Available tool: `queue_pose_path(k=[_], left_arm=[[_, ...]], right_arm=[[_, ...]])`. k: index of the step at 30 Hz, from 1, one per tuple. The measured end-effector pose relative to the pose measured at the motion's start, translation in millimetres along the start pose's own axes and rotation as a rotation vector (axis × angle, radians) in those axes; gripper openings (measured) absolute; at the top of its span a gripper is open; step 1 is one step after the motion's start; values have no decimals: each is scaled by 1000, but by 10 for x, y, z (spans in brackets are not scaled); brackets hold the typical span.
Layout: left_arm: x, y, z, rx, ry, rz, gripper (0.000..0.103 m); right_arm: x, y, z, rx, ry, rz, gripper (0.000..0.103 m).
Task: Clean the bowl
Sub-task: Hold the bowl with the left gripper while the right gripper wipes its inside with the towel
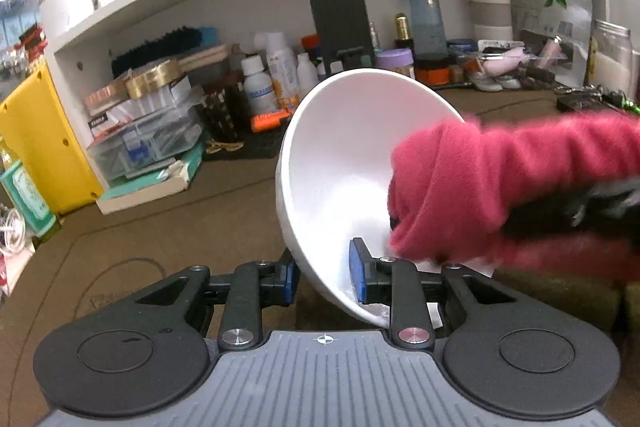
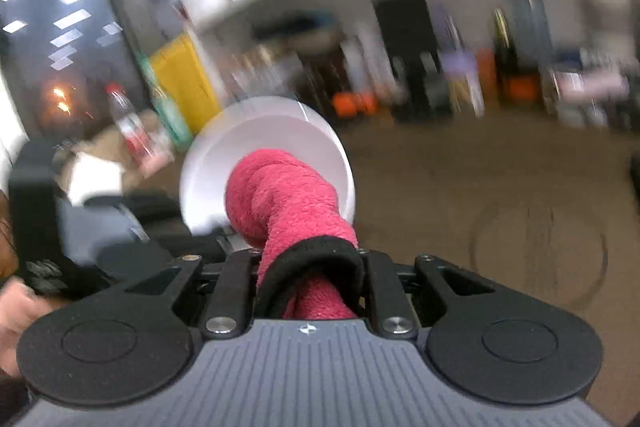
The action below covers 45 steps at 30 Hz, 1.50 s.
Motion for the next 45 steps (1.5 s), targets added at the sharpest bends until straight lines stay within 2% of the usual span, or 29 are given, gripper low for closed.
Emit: queue_pose_path(k=[1, 4, 7, 10, 12, 15, 18, 20, 24, 26, 28, 30, 32, 35, 37, 39, 41, 45], left_arm=[[1, -10, -5, -3, 1, 6, 30], [7, -46, 11, 2, 9, 21, 32], [18, -84, 55, 44, 48, 41, 38], [15, -141, 109, 71, 114, 57, 41], [9, -168, 127, 66, 131, 59, 41], [17, -156, 96, 58, 103, 53, 41], [46, -117, 57, 48, 70, 44, 39], [69, -78, -2, 21, 28, 23, 38], [56, -18, -74, -1, -25, 7, 34], [49, -22, -16, 22, 21, 25, 33], [48, -60, 74, 47, 81, 41, 31], [37, -96, 187, 79, 147, 50, 25], [-9, -116, 267, 89, 161, 58, 22], [-107, -145, 337, 91, 128, 59, 18], [-197, -166, 370, 86, 87, 54, 17], [-300, -181, 348, 71, 53, 41, 20], [-361, -181, 288, 59, 71, 38, 29], [-323, -190, 139, 5, 139, 41, 42]], right_arm=[[-27, -36, 3, 25, 12, -1, 20], [-243, -96, 118, 114, 137, -90, 21], [-399, -160, 194, 83, 147, -193, 20], [-435, -36, 196, 53, 102, -241, 21], [-406, 34, 137, 34, 55, -239, 21], [-362, 139, 49, 7, -16, -237, 21], [-177, 235, -1, 3, -61, -150, 21], [11, 216, 16, -9, -76, -57, 21], [-89, 107, 23, 44, -37, -72, 21], [-185, 57, 34, 59, -20, -99, 21], [-272, 43, 60, 38, -14, -133, 21], [-386, 55, 178, 39, 61, -169, 21], [-446, 89, 337, 71, 196, -191, 21], [-426, 65, 434, 134, 348, -164, 21], [-354, -28, 377, 173, 365, -111, 20], [-297, -97, 308, 202, 351, -68, 21], [-273, -119, 239, 215, 302, -48, 21], [-206, -108, 89, 167, 185, -35, 21]])
Point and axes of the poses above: each gripper's, at about its wrist camera, not at the fingertips, and y roughly against the way its jaws point, z to its left, x to its underside, the point moved 6 cm from there along -y, roughly the way its jaws point, and after that the axes turned 3 degrees about -z, right-handed, at the moved point
